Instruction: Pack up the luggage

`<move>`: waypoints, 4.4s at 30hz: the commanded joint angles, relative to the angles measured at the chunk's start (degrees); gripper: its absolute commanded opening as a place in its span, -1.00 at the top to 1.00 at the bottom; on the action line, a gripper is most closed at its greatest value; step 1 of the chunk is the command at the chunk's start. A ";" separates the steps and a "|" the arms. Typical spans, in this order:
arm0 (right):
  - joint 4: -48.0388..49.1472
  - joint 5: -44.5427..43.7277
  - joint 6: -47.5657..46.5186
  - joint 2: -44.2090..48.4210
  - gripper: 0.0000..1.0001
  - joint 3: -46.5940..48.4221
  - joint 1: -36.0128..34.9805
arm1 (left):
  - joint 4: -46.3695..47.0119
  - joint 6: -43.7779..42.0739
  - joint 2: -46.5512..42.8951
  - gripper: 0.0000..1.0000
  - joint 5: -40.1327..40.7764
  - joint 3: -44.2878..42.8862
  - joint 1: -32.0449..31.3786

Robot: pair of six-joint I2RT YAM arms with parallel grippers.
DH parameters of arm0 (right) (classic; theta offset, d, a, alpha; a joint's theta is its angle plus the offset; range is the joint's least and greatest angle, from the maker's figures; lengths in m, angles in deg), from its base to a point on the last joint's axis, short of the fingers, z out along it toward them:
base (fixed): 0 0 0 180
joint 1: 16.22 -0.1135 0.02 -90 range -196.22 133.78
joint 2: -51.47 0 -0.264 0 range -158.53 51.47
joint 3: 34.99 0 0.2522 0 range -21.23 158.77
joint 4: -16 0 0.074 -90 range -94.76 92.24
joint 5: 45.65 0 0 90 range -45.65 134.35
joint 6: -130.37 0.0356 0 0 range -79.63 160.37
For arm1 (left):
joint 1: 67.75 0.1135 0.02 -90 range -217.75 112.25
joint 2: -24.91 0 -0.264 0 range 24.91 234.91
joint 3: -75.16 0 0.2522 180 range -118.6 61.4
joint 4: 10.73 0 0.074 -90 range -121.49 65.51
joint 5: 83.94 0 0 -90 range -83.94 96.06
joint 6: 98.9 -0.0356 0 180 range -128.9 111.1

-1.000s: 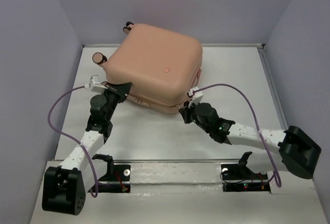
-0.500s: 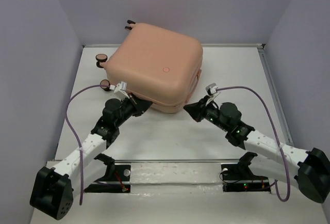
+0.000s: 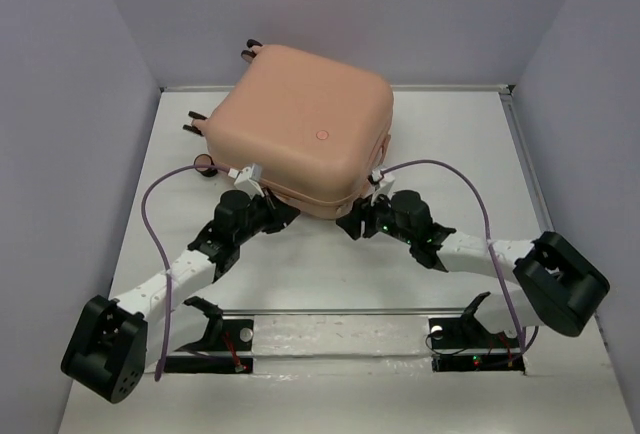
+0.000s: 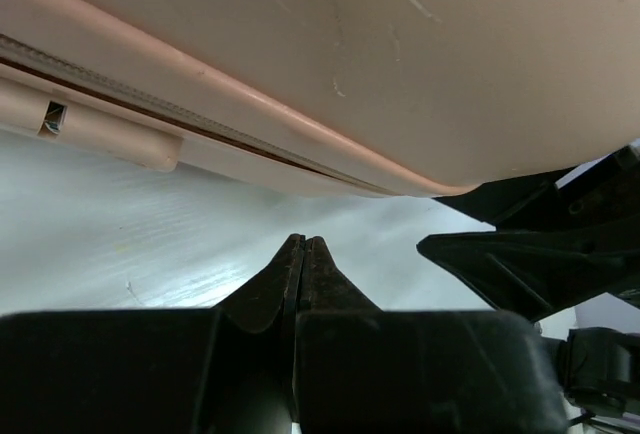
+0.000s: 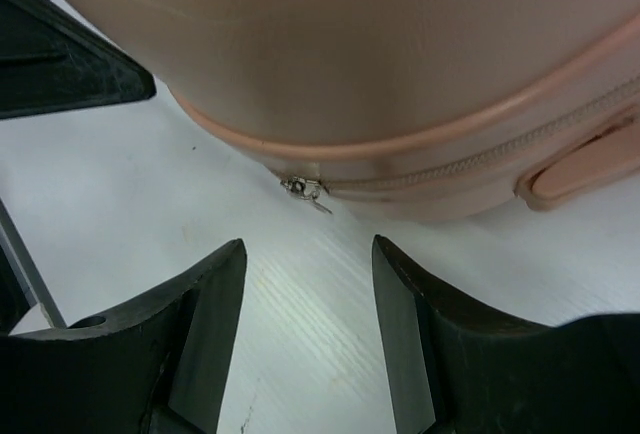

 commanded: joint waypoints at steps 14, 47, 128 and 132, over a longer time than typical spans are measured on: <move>19.12 -33.12 2.50 -12.04 0.05 6.90 -8.87 | 7.73 -3.25 4.07 0.88 8.88 -2.96 -1.08; -1.86 -48.73 -0.49 1.64 0.86 6.40 -6.53 | 4.74 -3.51 1.70 0.88 11.16 -2.25 -1.08; -0.48 -13.52 -1.01 -3.54 0.86 17.48 -22.67 | 8.78 -5.88 25.08 0.88 5.37 -24.85 -7.85; -6.17 -23.53 1.80 7.86 0.86 5.96 -21.37 | 8.61 -6.06 20.18 0.88 7.55 -21.17 -7.76</move>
